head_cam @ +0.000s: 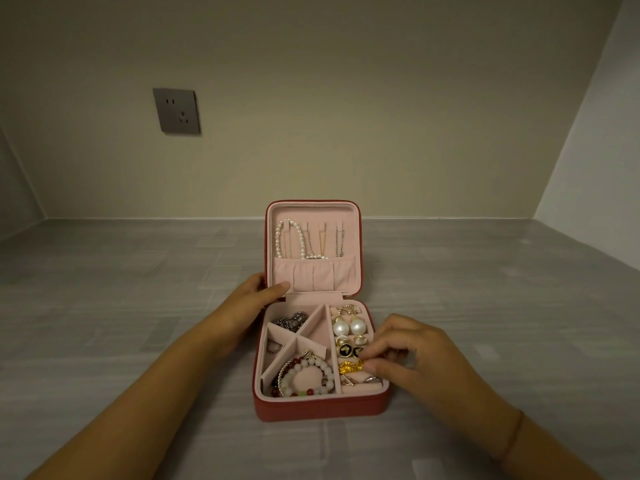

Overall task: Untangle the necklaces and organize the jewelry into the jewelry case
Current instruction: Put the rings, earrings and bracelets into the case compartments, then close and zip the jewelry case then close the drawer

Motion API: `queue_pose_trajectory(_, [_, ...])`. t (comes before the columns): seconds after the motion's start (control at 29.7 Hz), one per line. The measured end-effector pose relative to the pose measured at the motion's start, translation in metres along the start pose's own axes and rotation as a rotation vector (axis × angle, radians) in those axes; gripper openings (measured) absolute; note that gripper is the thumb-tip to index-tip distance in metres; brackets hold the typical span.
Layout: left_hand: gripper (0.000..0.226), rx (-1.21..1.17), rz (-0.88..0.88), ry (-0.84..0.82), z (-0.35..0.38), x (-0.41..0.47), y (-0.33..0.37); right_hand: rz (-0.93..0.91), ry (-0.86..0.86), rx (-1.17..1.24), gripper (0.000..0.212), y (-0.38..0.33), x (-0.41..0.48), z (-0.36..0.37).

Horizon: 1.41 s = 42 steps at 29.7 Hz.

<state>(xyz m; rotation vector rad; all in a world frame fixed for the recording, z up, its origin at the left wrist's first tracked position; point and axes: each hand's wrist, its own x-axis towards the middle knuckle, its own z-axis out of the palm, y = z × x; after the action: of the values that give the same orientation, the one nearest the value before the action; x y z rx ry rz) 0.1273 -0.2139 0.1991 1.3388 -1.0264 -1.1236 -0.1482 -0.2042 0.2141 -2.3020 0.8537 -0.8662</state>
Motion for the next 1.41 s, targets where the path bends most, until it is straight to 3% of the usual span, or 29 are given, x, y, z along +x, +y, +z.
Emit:
queue_pose_trajectory(0.17, [0.045, 0.004, 0.001, 0.007, 0.002, -0.001, 0.001, 0.011, -0.044, -0.089, 0.01, -0.002, -0.002, -0.003])
queue_pose_trajectory(0.4, [0.052, 0.027, 0.0, 0.01, 0.0, -0.002, 0.001, 0.131, -0.077, 0.02, 0.021, -0.007, 0.004, -0.005])
queue_pose_trajectory(0.51, [0.045, 0.022, 0.003, 0.023, 0.002, -0.003, 0.002, 0.219, -0.062, 0.236, 0.022, -0.009, 0.01, -0.009])
queue_pose_trajectory(0.64, [0.031, 0.01, 0.003, 0.081, 0.006, -0.006, 0.004, 0.389, 0.206, 0.384, 0.015, -0.002, 0.036, -0.012])
queue_pose_trajectory(0.91, [0.033, -0.061, 0.011, 0.171, 0.01, -0.012, 0.009, 0.586, 0.261, 0.767, 0.024, 0.005, 0.091, 0.009])
queue_pose_trajectory(1.01, [0.028, -0.099, 0.111, 0.158, 0.01, -0.013, 0.016, 0.564, 0.233, 0.974, 0.028, 0.0, 0.091, 0.015])
queue_pose_trajectory(1.11, [0.031, -0.222, 0.141, 0.101, 0.014, -0.019, 0.022, 0.506, 0.218, 1.028, 0.037, -0.001, 0.087, 0.017])
queue_pose_trajectory(1.25, [0.04, -0.357, 0.157, 0.058, 0.022, -0.03, 0.027, 0.469, 0.208, 1.042, 0.039, -0.002, 0.083, 0.007])
queue_pose_trajectory(1.41, [0.054, -0.278, 0.116, 0.01, 0.028, -0.05, 0.04, 0.424, 0.081, 0.965, 0.05, -0.022, 0.061, -0.004])
